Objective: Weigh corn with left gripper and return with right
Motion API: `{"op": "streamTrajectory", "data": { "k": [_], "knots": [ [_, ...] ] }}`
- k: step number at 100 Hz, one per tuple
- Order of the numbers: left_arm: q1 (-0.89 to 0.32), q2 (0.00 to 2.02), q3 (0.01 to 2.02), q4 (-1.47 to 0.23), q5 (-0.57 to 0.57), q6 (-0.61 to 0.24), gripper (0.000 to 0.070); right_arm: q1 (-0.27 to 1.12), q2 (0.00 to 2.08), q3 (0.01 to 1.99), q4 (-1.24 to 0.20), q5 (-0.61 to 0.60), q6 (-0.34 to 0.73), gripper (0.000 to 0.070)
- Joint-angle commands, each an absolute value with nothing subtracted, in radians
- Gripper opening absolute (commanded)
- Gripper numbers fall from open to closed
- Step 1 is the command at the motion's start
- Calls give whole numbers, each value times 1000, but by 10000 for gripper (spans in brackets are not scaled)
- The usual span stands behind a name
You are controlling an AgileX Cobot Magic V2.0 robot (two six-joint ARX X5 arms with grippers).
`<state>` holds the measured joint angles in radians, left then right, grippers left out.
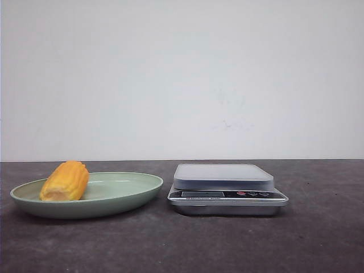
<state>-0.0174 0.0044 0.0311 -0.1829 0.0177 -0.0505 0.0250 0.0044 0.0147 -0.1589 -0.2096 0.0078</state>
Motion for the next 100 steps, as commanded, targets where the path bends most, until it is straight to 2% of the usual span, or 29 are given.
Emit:
{"op": "streamTrajectory", "data": {
  "k": [1, 33, 40, 50, 59, 62, 66, 75, 82, 88, 100],
  "knots": [
    [-16, 3, 14, -187, 18, -41, 154, 23, 4, 14, -157, -210, 15, 12],
    [-16, 3, 14, -187, 24, -47, 154, 23, 4, 14, -154, -212, 40, 12],
    [-16, 3, 14, -186, 45, -98, 154, 23, 4, 14, -140, -212, 95, 12],
    [-16, 3, 16, -186, 80, -259, 154, 23, 4, 15, -67, -213, 234, 12],
    [-16, 3, 26, -186, 107, -381, 132, 24, 4, 16, 57, -239, 450, 10],
    [-16, 3, 34, -186, 119, -419, 93, 24, 4, 19, 108, -249, 537, 10],
    [-16, 3, 56, -187, 163, -471, 0, 24, 4, 28, 164, -262, 643, 9],
    [-16, 3, 143, -183, 268, -518, 4, 24, 4, 76, 220, -326, 788, 6],
    [-19, 11, 242, -189, 303, -520, 5, 24, 4, 155, 191, -401, 802, 6],
    [-19, 28, 344, -225, 319, -511, 6, 24, 18, 249, 109, -429, 788, 5],
    [-19, 130, 575, -353, 320, -482, 6, 24, 93, 484, -93, -436, 655, 5]
  ]
}}
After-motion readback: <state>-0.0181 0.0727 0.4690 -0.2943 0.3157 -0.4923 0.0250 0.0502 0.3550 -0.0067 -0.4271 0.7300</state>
